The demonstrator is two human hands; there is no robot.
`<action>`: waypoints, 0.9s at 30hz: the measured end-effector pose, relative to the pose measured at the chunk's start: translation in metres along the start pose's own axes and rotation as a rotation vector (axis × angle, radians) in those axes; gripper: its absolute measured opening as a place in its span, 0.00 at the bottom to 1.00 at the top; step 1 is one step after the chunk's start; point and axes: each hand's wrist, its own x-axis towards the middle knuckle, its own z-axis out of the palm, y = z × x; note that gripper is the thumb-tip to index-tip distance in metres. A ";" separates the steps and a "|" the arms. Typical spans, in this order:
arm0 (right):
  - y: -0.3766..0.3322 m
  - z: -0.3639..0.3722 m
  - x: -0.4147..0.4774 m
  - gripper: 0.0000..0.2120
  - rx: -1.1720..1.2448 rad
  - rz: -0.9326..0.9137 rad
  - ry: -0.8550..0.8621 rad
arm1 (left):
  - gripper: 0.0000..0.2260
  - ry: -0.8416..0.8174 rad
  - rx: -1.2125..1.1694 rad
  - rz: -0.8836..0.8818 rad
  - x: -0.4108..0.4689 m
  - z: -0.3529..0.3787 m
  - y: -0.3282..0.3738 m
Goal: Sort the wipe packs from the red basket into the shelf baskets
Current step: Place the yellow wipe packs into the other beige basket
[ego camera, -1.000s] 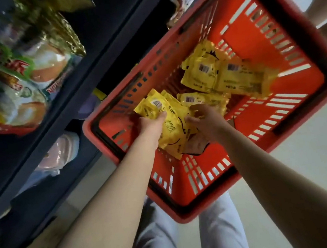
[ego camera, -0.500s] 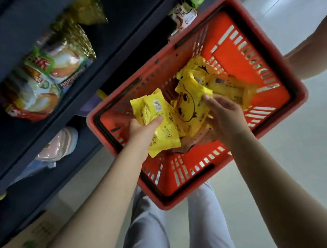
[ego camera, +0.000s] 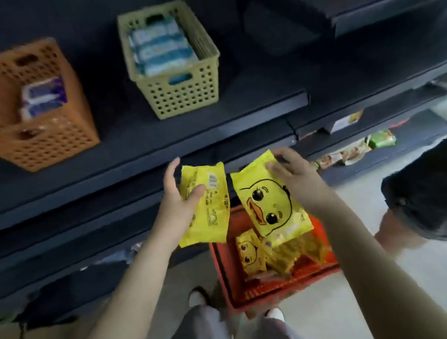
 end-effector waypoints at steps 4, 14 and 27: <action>-0.075 0.056 -0.005 0.06 -0.142 -0.135 -0.237 | 0.13 0.025 0.031 0.177 -0.037 -0.057 0.036; -0.184 0.235 -0.002 0.16 -0.247 -0.274 -0.375 | 0.11 0.100 -0.055 0.253 -0.096 -0.244 0.035; -0.251 0.432 0.005 0.15 -0.233 -0.400 -0.338 | 0.06 0.262 -0.089 0.240 -0.100 -0.440 -0.012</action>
